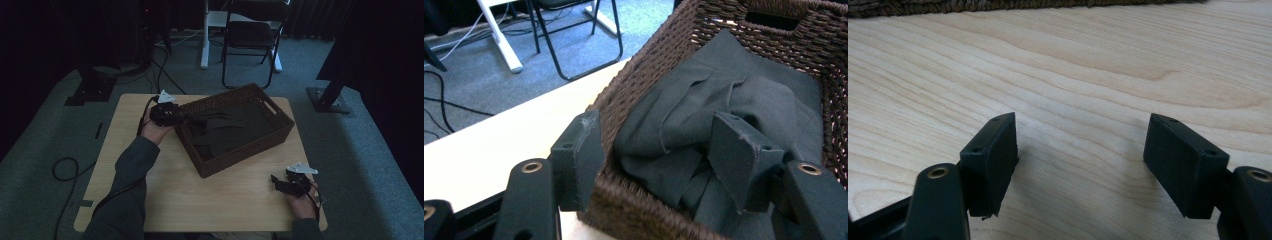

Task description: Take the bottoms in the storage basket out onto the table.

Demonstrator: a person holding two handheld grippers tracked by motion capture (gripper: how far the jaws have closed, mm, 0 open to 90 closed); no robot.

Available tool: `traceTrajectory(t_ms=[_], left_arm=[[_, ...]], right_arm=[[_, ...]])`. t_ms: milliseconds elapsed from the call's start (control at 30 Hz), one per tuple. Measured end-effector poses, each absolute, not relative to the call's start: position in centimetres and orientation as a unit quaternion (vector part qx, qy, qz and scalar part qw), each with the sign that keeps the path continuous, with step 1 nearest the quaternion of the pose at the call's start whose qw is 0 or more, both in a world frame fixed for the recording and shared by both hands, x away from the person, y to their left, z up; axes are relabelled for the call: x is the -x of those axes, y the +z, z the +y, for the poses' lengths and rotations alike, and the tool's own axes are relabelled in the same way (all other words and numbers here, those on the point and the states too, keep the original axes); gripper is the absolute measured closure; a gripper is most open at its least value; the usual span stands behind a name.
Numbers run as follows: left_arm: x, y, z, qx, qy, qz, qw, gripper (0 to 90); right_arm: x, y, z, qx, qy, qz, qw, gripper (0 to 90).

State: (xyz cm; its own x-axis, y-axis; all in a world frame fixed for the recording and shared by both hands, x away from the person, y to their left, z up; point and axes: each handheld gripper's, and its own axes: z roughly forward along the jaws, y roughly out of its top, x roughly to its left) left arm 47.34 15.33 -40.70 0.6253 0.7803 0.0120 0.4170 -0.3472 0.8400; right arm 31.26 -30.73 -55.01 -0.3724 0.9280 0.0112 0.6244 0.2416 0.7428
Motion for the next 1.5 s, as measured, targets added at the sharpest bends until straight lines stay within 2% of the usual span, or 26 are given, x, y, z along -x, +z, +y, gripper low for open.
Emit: traceTrajectory(t_ms=[467, 967, 1500], left_arm=[[-49.2, -39.7, 13.5, -0.806, 0.197, 0.362, 0.425, 39.1], [-50.8, -41.0, 12.0, -0.818, 0.195, 0.369, 0.396, 39.7], [-50.5, -42.9, 10.0, -0.871, 0.181, 0.316, 0.330, 34.4]], right_arm=[[-31.3, -55.0, -30.7, -0.514, 0.340, 0.756, 0.223, 29.3], [-31.3, -55.0, -30.7, -0.513, 0.340, 0.756, 0.223, 28.7], [-31.3, -55.0, -30.7, -0.512, 0.340, 0.757, 0.223, 28.7]])
